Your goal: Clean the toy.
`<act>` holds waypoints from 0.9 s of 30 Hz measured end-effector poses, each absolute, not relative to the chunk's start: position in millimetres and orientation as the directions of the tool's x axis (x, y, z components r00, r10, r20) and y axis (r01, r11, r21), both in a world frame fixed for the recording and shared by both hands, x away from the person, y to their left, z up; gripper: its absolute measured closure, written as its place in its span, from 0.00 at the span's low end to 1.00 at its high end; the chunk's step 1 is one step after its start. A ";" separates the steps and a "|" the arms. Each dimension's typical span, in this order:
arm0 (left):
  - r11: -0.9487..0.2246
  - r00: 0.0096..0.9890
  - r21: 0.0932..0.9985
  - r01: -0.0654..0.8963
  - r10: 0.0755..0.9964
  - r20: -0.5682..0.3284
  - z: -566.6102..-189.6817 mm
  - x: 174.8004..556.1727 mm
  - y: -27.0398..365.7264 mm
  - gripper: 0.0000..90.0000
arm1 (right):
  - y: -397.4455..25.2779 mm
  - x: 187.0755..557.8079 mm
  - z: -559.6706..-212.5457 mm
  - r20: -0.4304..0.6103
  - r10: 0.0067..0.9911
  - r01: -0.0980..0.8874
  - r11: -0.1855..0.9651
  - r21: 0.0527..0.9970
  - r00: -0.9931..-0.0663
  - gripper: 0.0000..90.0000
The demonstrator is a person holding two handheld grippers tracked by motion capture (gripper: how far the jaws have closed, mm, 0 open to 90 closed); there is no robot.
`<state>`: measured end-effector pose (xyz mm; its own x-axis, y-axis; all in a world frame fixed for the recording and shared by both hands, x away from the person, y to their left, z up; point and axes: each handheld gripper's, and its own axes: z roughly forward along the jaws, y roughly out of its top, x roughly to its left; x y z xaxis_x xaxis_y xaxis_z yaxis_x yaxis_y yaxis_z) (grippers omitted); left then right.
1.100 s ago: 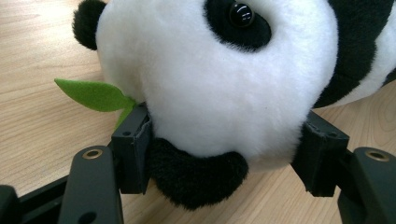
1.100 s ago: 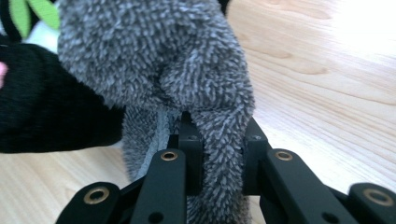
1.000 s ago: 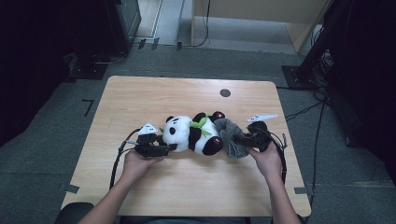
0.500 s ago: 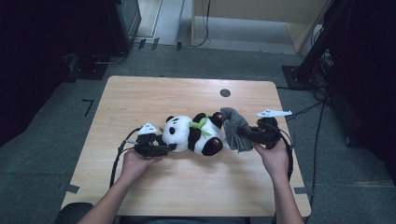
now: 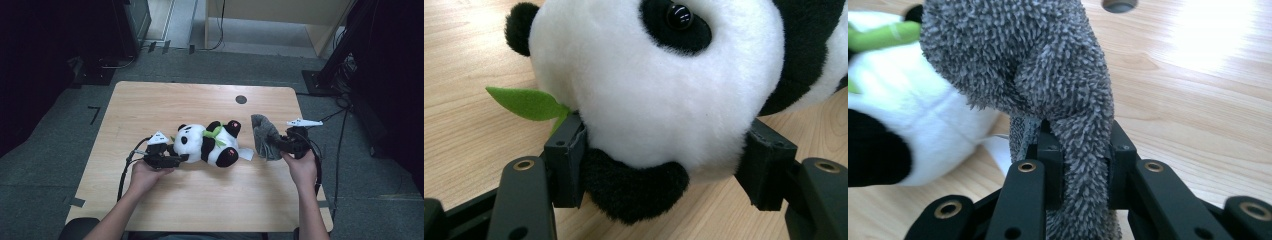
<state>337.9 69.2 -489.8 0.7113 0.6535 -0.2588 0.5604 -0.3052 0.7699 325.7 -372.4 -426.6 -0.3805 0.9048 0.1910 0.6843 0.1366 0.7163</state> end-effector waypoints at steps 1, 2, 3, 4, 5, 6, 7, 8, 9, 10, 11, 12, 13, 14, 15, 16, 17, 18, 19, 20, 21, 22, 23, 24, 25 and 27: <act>-0.304 0.711 0.770 0.561 0.653 -0.260 -489.9 337.9 69.3 0.37 | -373.9 326.6 -428.2 0.190 0.908 0.686 0.134 0.715 -0.374 0.84; -0.305 0.711 0.770 0.560 0.654 -0.259 -489.9 337.9 69.2 0.37 | -375.2 327.5 -430.1 0.187 0.911 0.687 0.130 0.715 -0.367 0.84; -0.304 0.711 0.771 0.560 0.654 -0.258 -489.9 337.7 69.1 0.37 | -376.5 328.6 -432.2 0.181 0.914 0.687 0.130 0.715 -0.362 0.84; -0.304 0.711 0.771 0.559 0.654 -0.258 -489.9 337.7 69.1 0.37 | -378.2 330.0 -434.7 0.172 0.917 0.687 0.135 0.714 -0.359 0.84; -0.305 0.711 0.771 0.560 0.653 -0.258 -489.9 337.8 69.2 0.37 | -380.1 331.7 -437.5 0.166 0.921 0.690 0.136 0.711 -0.353 0.84; -0.304 0.711 0.771 0.560 0.654 -0.259 -489.9 337.7 69.2 0.37 | -382.6 333.8 -441.0 0.162 0.924 0.691 0.134 0.710 -0.346 0.84; -0.304 0.711 0.771 0.560 0.654 -0.259 -489.9 337.8 69.2 0.37 | -385.4 336.1 -444.7 0.167 0.927 0.700 0.126 0.703 -0.335 0.84; -0.304 0.711 0.771 0.560 0.653 -0.259 -489.9 337.9 69.3 0.37 | -388.3 338.9 -448.2 0.175 0.928 0.706 0.119 0.698 -0.330 0.84; -0.303 0.712 0.771 0.560 0.652 -0.260 -489.9 337.9 69.3 0.37 | -390.2 341.8 -451.2 0.171 0.928 0.708 0.125 0.695 -0.332 0.84; -0.305 0.712 0.771 0.559 0.652 -0.259 -489.9 338.0 69.4 0.37 | -392.0 344.1 -454.1 0.158 0.930 0.703 0.133 0.698 -0.332 0.84; -0.304 0.712 0.771 0.559 0.652 -0.259 -489.9 338.1 69.4 0.37 | -393.6 346.5 -457.3 0.155 0.932 0.701 0.130 0.701 -0.328 0.84; -0.303 0.712 0.771 0.560 0.652 -0.260 -489.9 338.1 69.4 0.37 | -395.5 349.3 -460.4 0.163 0.934 0.703 0.118 0.701 -0.319 0.84; -0.303 0.712 0.772 0.559 0.652 -0.260 -490.0 338.1 69.4 0.37 | -397.2 352.1 -463.7 0.175 0.935 0.708 0.104 0.699 -0.309 0.84; -0.303 0.712 0.772 0.559 0.653 -0.259 -490.1 338.1 69.4 0.37 | -398.7 354.9 -467.4 0.179 0.937 0.713 0.095 0.695 -0.300 0.84; -0.305 0.712 0.772 0.558 0.653 -0.258 -490.1 338.0 69.4 0.37 | -399.8 357.5 -471.1 0.182 0.941 0.722 0.087 0.687 -0.287 0.84; -0.305 0.712 0.772 0.558 0.653 -0.257 -490.2 337.9 69.4 0.37 | -400.9 360.1 -474.6 0.183 0.943 0.732 0.083 0.676 -0.277 0.84; -0.305 0.713 0.773 0.557 0.653 -0.256 -490.3 337.8 69.4 0.37 | -402.1 362.1 -477.7 0.185 0.945 0.739 0.079 0.669 -0.269 0.84; -0.304 0.712 0.773 0.557 0.653 -0.257 -490.4 337.7 69.4 0.37 | -402.9 363.9 -480.4 0.186 0.947 0.745 0.078 0.662 -0.263 0.84; -0.304 0.712 0.773 0.557 0.653 -0.257 -490.4 337.6 69.4 0.37 | -403.7 365.7 -483.0 0.182 0.948 0.749 0.079 0.658 -0.260 0.84; -0.303 0.712 0.773 0.557 0.653 -0.257 -490.5 337.5 69.3 0.37 | -404.3 367.3 -484.9 0.183 0.950 0.757 0.076 0.649 -0.252 0.84; -0.303 0.712 0.773 0.557 0.653 -0.257 -490.6 337.4 69.3 0.37 | -405.5 368.8 -487.1 0.180 0.953 0.760 0.074 0.645 -0.245 0.84; -0.301 0.711 0.774 0.557 0.654 -0.257 -490.7 337.2 69.2 0.37 | -406.6 370.4 -489.2 0.184 0.954 0.763 0.067 0.642 -0.238 0.84; -0.302 0.711 0.774 0.557 0.654 -0.257 -490.7 337.2 69.2 0.37 | -407.5 371.8 -491.1 0.187 0.953 0.764 0.065 0.642 -0.239 0.84; -0.301 0.711 0.774 0.557 0.654 -0.257 -490.7 337.2 69.1 0.37 | -407.7 373.2 -493.0 0.185 0.954 0.765 0.066 0.641 -0.237 0.84; -0.301 0.711 0.773 0.558 0.654 -0.257 -490.6 337.2 69.1 0.37 | -408.1 374.7 -494.6 0.177 0.953 0.765 0.078 0.639 -0.245 0.84; -0.302 0.711 0.773 0.558 0.654 -0.257 -490.6 337.2 69.2 0.37 | -408.2 376.0 -496.0 0.171 0.955 0.765 0.081 0.639 -0.244 0.82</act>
<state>337.2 69.2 -490.6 0.7110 0.6544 -0.2574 0.5578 -0.3019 0.7731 376.0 -408.2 -496.0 -0.2435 0.9547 0.1710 0.7653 0.0809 0.6386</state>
